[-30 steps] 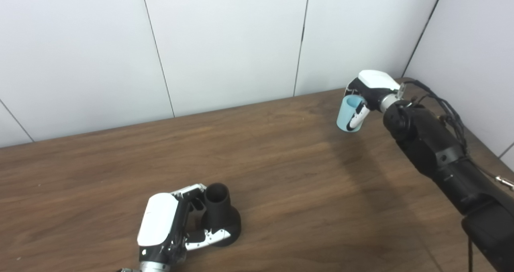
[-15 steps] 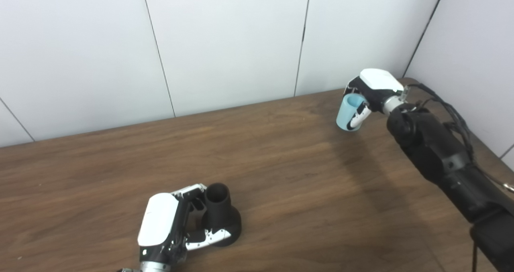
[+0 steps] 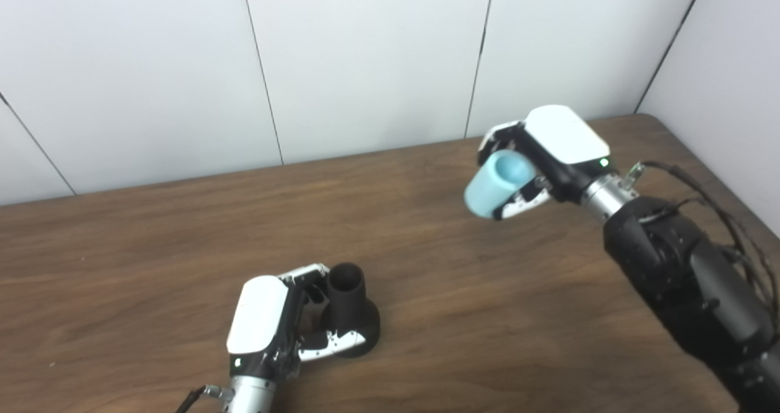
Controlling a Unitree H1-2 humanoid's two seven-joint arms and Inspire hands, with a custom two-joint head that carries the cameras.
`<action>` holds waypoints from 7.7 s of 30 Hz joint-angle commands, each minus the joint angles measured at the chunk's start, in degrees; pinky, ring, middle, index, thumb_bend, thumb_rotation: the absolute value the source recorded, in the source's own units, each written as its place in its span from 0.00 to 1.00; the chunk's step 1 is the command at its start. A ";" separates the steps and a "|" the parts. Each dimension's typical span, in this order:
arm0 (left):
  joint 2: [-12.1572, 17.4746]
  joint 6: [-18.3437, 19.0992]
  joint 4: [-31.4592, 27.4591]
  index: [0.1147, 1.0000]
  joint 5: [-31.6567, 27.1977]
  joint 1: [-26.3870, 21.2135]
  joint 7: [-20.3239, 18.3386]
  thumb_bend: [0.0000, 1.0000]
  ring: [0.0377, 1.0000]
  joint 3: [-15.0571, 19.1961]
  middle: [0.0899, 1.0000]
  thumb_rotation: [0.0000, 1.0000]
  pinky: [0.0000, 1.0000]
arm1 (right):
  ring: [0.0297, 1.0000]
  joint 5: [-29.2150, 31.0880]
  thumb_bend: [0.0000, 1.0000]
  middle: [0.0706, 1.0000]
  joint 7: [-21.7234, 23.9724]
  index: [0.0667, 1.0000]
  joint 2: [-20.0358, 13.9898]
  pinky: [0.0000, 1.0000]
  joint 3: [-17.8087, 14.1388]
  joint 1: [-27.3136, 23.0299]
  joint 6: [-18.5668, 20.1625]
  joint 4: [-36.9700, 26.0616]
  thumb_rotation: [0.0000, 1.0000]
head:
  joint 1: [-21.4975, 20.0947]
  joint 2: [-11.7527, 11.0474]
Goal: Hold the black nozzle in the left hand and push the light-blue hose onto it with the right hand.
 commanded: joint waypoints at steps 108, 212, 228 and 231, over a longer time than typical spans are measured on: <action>-2.38 2.70 2.08 0.44 3.94 1.71 0.83 0.50 0.45 -4.49 0.41 0.00 0.43 | 0.37 2.25 0.49 0.44 24.52 0.51 13.36 0.30 6.92 -7.36 -2.19 -11.11 0.00 | 6.54 0.73; -1.71 2.87 1.60 0.44 4.36 1.81 -0.71 0.50 0.44 -3.86 0.40 0.00 0.42 | 0.36 2.94 0.50 0.47 31.22 0.47 12.37 0.35 -1.40 -11.06 14.80 -20.70 0.00 | 6.39 2.31; -1.32 3.09 1.53 0.44 3.78 0.91 -1.91 0.50 0.45 -3.53 0.41 0.00 0.43 | 0.37 5.89 0.50 0.47 28.12 0.47 13.48 0.34 -2.76 -6.55 14.20 -21.22 0.00 | 6.64 2.54; -1.28 3.03 1.40 0.44 3.74 0.81 -2.10 0.50 0.45 -3.49 0.40 0.00 0.43 | 0.37 6.48 0.50 0.47 27.04 0.47 13.34 0.34 -2.55 -5.52 13.68 -20.82 0.00 | 6.62 2.52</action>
